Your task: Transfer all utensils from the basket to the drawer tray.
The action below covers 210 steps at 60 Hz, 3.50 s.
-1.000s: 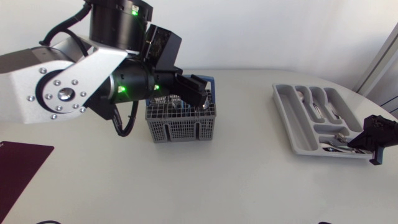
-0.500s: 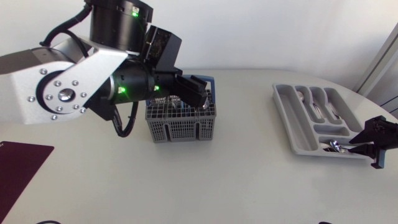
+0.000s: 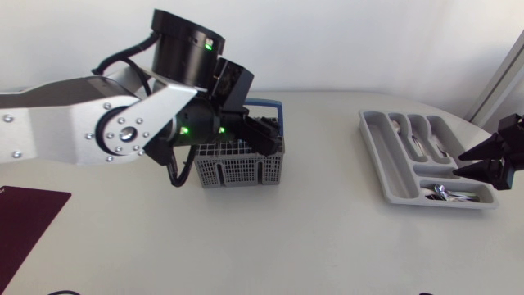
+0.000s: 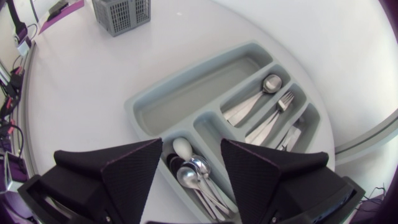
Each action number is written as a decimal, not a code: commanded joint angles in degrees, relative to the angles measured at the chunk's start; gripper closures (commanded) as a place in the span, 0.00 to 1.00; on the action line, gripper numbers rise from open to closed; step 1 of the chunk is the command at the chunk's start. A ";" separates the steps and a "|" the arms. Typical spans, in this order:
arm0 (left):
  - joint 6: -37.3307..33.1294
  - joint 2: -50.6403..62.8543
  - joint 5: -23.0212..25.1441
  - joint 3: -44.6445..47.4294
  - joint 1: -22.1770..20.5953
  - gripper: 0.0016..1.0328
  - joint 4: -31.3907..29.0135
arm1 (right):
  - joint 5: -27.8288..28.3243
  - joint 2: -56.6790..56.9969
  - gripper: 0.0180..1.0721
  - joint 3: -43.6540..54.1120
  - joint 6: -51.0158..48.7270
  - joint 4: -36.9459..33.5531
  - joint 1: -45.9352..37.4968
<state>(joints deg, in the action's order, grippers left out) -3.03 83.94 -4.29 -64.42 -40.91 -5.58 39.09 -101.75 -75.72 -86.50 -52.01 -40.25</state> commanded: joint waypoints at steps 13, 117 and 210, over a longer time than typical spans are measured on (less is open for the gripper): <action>3.47 9.05 3.68 -5.89 1.97 0.22 -2.85 | 2.39 6.48 0.32 9.54 7.66 -1.34 7.73; 11.38 21.26 19.59 -15.21 8.91 0.94 -5.93 | 2.04 18.96 0.32 30.02 27.88 18.17 30.76; 7.60 -5.63 45.96 1.23 8.03 0.97 -7.42 | 1.69 31.18 0.32 25.45 50.99 30.74 61.87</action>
<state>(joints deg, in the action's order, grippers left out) 5.91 79.83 40.51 -64.51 -31.83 -12.53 40.69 -70.28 -49.45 -37.43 -21.69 19.77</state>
